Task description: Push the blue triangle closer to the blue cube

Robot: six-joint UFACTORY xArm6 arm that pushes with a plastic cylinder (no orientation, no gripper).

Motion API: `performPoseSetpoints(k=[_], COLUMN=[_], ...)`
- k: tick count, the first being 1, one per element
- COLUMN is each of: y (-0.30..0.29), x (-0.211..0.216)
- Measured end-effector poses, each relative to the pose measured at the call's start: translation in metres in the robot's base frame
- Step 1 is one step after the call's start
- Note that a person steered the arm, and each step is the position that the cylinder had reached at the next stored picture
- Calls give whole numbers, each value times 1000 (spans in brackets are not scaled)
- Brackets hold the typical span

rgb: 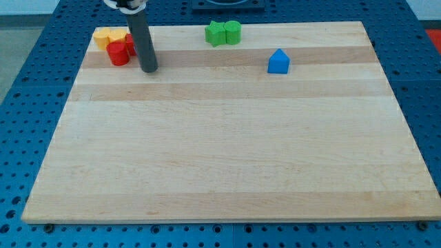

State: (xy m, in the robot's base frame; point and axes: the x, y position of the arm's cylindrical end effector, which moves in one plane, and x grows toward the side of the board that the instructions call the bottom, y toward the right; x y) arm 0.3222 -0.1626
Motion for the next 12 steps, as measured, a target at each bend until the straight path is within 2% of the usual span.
performPoseSetpoints(k=[1, 2, 3, 5, 7, 10, 12], y=[-2, 29, 97, 220, 287, 304, 277], x=[1, 33, 66, 71, 52, 6, 0])
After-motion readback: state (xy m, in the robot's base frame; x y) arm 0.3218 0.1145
